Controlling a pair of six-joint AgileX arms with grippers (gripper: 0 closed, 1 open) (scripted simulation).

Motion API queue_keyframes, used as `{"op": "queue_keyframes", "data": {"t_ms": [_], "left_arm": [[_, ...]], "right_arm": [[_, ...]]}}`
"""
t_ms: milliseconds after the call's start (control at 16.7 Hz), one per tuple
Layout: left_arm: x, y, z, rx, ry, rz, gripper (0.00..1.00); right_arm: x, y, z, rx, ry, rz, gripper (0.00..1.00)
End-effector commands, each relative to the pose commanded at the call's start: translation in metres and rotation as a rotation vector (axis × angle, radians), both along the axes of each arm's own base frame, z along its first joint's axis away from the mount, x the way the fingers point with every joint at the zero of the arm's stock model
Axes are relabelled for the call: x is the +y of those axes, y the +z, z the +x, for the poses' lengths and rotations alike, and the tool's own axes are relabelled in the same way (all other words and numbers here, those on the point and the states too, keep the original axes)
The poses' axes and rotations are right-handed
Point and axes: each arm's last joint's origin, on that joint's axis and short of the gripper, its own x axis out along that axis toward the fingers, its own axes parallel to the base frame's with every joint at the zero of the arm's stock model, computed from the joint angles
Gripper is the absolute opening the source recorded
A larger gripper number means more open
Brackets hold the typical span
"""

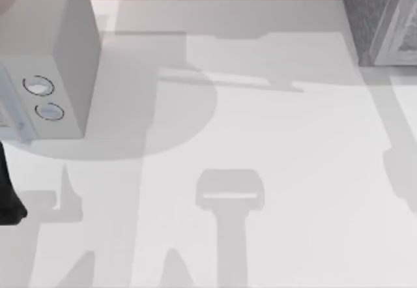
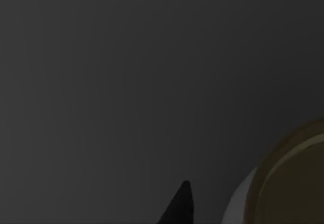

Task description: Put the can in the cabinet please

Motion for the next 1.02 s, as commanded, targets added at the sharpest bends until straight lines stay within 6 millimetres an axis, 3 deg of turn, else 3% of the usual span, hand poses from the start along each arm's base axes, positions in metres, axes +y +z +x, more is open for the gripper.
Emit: {"op": "queue_keyframes", "data": {"t_ms": [660,1020], "left_arm": [[0.0000,0.0000,0.0000,0.000,0.000,0.000,1.00],[0.0000,0.0000,0.0000,0.000,0.000,0.000,1.00]], "right_arm": [[0.0000,0.0000,0.0000,0.000,0.000,0.000,0.98],[0.0000,0.0000,0.0000,0.000,0.000,0.000,1.00]]}}
